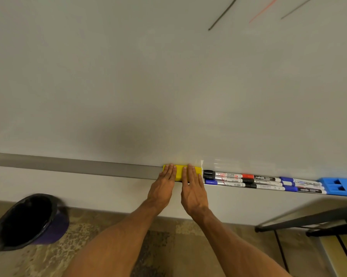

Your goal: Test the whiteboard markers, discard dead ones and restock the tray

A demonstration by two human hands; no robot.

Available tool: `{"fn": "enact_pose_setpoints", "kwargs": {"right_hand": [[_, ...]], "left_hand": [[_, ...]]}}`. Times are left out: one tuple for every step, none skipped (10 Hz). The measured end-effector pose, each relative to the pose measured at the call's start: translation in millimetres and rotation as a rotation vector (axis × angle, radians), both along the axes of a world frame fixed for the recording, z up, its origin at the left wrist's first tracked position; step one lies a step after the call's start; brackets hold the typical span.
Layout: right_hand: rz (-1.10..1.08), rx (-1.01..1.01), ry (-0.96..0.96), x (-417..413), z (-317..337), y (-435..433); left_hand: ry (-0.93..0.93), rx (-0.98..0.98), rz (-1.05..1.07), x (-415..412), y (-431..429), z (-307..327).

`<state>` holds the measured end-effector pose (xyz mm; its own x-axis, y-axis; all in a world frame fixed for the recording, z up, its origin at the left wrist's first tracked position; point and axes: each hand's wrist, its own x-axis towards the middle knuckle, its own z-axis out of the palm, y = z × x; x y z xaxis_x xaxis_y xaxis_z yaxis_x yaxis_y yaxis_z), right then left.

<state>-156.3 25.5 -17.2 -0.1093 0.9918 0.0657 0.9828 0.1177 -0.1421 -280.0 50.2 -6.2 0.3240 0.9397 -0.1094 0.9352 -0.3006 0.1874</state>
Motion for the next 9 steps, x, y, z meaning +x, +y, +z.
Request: {"fn": "enact_pose_setpoints", "kwargs": {"right_hand": [[0.013, -0.019, -0.012, 8, -4, -1], [0.005, 0.007, -0.007, 14, -5, 0], [0.002, -0.002, -0.014, 18, -7, -2], [0.032, 0.010, 0.007, 20, -6, 0], [0.052, -0.022, -0.009, 21, -5, -1], [0.050, -0.022, 0.002, 21, -2, -2], [0.046, 0.009, 0.069, 28, 4, 0], [0.036, 0.014, 0.063, 34, 11, 1], [0.036, 0.024, 0.079, 46, 25, 0]], "left_hand": [[-0.008, -0.010, 0.007, 6, -2, -1], [-0.010, -0.013, 0.017, 11, -3, 0], [-0.020, -0.017, 0.034, 18, -4, 1], [-0.015, -0.021, 0.043, 19, -4, 1], [-0.006, -0.034, 0.045, 21, -5, 1], [0.012, -0.046, 0.040, 20, -5, 2], [0.066, -0.049, 0.030, 18, -5, 8], [0.099, -0.009, 0.026, 19, -6, 16], [0.107, 0.068, -0.010, 28, -7, 28]]}}
